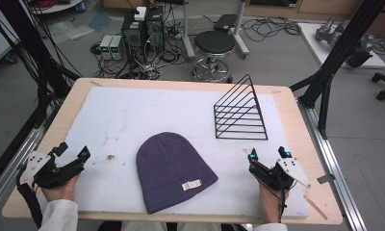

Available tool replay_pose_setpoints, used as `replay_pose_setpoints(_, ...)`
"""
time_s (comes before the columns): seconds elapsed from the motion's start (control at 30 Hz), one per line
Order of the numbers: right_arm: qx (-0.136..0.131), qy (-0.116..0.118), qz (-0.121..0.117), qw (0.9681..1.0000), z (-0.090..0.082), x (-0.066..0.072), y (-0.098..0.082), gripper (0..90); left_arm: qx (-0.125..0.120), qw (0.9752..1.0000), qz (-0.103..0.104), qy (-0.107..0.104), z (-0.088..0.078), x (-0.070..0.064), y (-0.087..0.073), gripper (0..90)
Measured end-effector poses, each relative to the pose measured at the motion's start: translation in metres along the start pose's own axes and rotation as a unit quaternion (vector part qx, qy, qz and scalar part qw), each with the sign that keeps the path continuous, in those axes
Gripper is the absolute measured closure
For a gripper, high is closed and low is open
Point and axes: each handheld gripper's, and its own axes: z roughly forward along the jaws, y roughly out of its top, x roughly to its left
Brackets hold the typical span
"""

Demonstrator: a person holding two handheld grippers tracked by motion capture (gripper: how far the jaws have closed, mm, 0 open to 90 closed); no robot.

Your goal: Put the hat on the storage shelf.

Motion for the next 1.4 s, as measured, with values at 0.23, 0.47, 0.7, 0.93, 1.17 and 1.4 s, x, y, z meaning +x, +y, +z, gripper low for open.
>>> replay_pose_setpoints(0.23,0.003,0.001,0.001,1.0,0.001,-0.001,0.0,5.9,0.0,0.9999,-0.01,-0.008,0.001,0.002,0.0,19.7)
replay_pose_setpoints(0.47,0.005,-0.001,0.001,1.0,0.001,-0.001,-0.001,5.9,0.0,0.9999,-0.011,-0.009,0.001,0.002,0.0,19.7)
replay_pose_setpoints(0.7,0.009,0.001,0.003,1.0,0.002,-0.001,-0.001,5.9,0.016,0.9997,-0.004,-0.018,0.007,0.003,-0.001,18.2)
replay_pose_setpoints(0.93,0.011,0.0,-0.008,0.9999,0.003,0.0,-0.001,5.9,0.022,0.9996,0.002,-0.016,0.013,-0.002,0.004,18.0)
replay_pose_setpoints(1.17,0.011,0.001,-0.026,0.9996,0.006,0.003,0.0,5.9,0.037,0.9989,0.018,-0.025,0.018,-0.023,0.016,18.1)
replay_pose_setpoints(1.4,0.014,0.006,-0.031,0.9994,0.006,0.005,0.0,5.9,0.072,0.9953,0.05,-0.042,0.027,-0.047,0.021,18.1)
